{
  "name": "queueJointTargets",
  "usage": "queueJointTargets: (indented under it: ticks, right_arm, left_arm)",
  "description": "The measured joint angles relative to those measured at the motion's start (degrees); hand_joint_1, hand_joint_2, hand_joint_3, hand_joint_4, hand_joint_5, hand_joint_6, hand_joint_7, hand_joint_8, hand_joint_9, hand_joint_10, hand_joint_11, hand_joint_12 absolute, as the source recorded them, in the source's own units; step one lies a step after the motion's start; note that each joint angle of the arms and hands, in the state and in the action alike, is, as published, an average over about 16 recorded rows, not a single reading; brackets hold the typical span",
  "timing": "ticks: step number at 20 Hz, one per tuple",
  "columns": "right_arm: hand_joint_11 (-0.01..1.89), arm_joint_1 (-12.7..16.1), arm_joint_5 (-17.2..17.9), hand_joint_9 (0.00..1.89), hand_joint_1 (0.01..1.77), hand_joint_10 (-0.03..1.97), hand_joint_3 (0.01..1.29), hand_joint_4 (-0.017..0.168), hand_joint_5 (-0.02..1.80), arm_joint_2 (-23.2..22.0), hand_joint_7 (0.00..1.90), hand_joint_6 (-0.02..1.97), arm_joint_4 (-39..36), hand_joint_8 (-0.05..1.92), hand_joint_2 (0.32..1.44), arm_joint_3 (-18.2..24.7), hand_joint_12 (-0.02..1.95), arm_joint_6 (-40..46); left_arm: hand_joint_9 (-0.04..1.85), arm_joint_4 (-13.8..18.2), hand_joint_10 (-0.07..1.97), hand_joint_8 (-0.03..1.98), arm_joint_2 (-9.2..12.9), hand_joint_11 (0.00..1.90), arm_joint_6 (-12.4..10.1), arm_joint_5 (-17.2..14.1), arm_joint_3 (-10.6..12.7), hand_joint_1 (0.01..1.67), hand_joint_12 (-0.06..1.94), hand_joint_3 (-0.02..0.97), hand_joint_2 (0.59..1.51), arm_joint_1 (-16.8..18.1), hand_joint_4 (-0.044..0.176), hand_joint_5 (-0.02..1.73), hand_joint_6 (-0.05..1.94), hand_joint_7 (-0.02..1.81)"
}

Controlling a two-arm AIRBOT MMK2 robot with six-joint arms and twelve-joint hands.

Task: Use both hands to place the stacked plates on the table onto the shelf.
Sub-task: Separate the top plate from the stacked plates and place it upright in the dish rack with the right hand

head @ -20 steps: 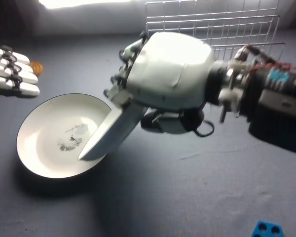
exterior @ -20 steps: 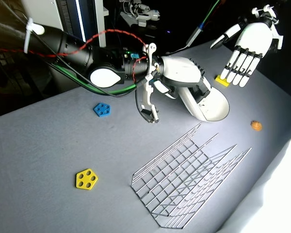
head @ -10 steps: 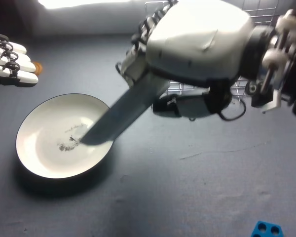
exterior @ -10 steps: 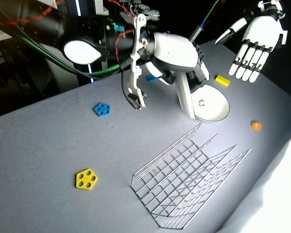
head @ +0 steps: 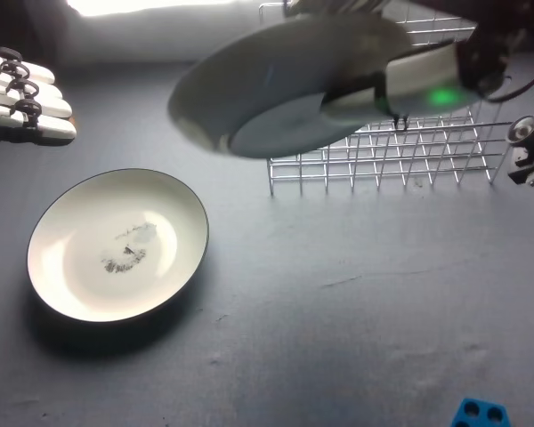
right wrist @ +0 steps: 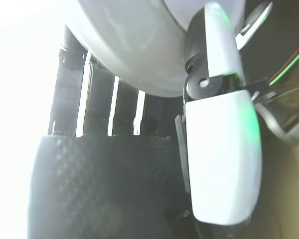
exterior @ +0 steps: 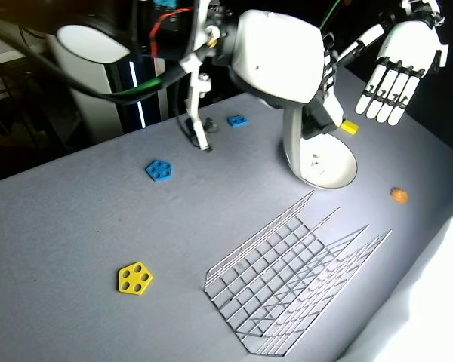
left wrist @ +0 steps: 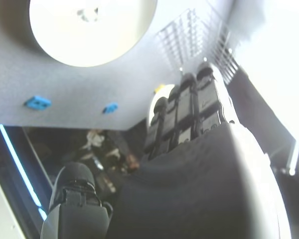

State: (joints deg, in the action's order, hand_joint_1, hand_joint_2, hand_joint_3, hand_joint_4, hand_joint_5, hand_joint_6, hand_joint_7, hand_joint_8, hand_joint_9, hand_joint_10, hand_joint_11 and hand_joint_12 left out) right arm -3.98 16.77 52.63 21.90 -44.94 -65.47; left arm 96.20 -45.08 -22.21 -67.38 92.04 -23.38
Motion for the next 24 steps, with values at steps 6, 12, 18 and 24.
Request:
queueJointTargets:
  ticks: [6, 12, 18, 24]
  right_arm:
    - [0.64, 1.0, 0.1, 1.00, 1.16, 0.60, 0.01, -0.004, 0.89, -3.0, 0.91, 1.12, -5.3, 1.03, 1.03, -2.9, 1.39, 15.7]
    - [0.64, 1.1, 0.1, 0.99, 1.17, 0.60, 0.01, -0.003, 0.88, -4.1, 0.91, 1.13, -13.3, 1.04, 1.03, -6.6, 1.40, 28.6]
    - [0.65, 1.1, -0.4, 0.99, 1.18, 0.61, 0.01, 0.001, 0.88, -4.8, 0.92, 1.13, -18.8, 1.04, 1.04, -10.1, 1.39, 35.6]
    - [0.66, 1.1, -1.4, 0.99, 1.19, 0.61, 0.01, 0.003, 0.88, -4.9, 0.92, 1.13, -20.3, 1.04, 1.05, -13.4, 1.39, 37.4]
  left_arm:
    - [0.02, 0.9, 0.01, -0.01, 0.1, 0.02, -0.1, 0.1, -0.8, 0.01, -0.01, 0.017, 1.103, 1.3, -0.001, 0.02, 0.01, 0.02]
    - [0.02, 1.7, 0.01, -0.01, 0.0, 0.02, -0.3, 0.2, -1.0, 0.01, -0.01, 0.017, 1.104, 2.2, 0.000, 0.02, 0.01, 0.02]
    - [0.02, 2.3, 0.01, -0.01, -0.4, 0.02, -0.7, 0.3, -0.5, 0.01, -0.01, 0.017, 1.105, 2.7, 0.000, 0.02, 0.01, 0.02]
    - [0.02, 3.1, 0.01, -0.01, -1.1, 0.02, -1.1, 0.3, 0.0, 0.01, -0.01, 0.017, 1.106, 4.5, 0.000, 0.02, 0.01, 0.02]
